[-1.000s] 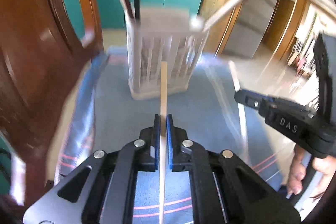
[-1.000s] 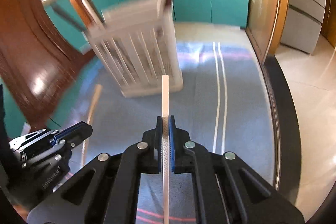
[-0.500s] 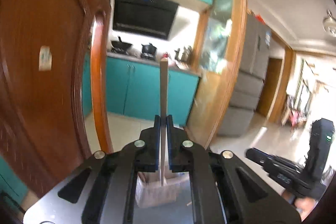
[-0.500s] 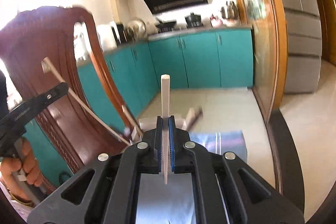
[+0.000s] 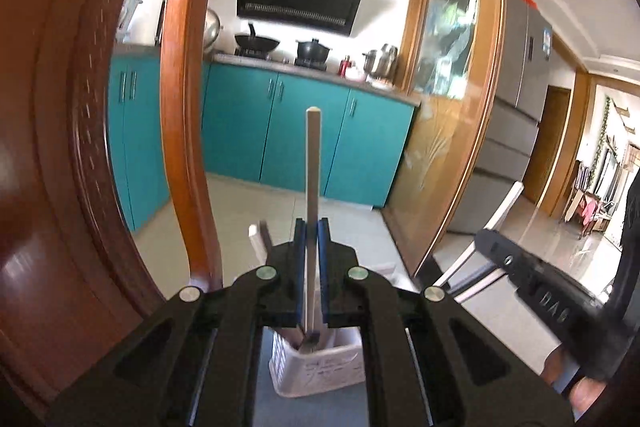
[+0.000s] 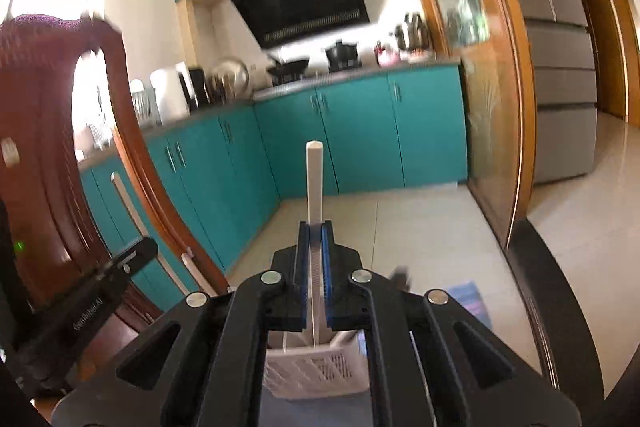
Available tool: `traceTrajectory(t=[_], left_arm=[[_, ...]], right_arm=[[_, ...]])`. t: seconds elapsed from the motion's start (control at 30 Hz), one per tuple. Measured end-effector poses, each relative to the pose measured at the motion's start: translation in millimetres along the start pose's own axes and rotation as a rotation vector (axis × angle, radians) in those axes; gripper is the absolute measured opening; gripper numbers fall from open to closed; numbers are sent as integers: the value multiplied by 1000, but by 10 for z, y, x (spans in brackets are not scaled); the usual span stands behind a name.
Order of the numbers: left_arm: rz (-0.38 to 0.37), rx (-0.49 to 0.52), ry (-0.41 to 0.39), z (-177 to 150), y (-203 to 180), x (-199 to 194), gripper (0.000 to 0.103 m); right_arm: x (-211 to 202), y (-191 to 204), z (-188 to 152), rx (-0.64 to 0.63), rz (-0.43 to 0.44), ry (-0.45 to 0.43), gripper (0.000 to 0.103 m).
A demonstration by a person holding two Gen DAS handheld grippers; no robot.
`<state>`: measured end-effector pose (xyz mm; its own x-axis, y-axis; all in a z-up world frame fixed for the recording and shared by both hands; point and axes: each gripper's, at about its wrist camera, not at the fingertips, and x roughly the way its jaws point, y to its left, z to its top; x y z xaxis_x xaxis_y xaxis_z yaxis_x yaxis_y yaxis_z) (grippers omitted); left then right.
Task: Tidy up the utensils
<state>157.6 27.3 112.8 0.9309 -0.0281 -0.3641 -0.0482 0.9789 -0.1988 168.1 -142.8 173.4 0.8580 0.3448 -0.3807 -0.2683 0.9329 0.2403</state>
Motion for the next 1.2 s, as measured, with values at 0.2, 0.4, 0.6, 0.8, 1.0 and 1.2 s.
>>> traceTrajectory(t=[0.2, 0.4, 0.6, 0.8, 1.0, 1.2], left_arm=[[16, 44, 9, -101, -38, 93, 7], [8, 67, 4, -226, -73, -77, 22], [39, 121, 5, -606, -40, -438, 42], [35, 90, 63, -1282, 136, -675, 60], [55, 137, 22, -1567, 121, -945, 91], [73, 194, -23, -1572, 125, -1085, 99]], right_arm=[[10, 63, -238, -54, -26, 22, 8], [-397, 55, -365, -48, -8, -37, 41], [-873, -37, -921, -123, -71, -82, 61], [-960, -247, -1412, -31, -88, 27, 82], [-1078, -67, -1562, -110, -131, -24, 100], [-1094, -43, -1689, -117, -137, 17, 100]])
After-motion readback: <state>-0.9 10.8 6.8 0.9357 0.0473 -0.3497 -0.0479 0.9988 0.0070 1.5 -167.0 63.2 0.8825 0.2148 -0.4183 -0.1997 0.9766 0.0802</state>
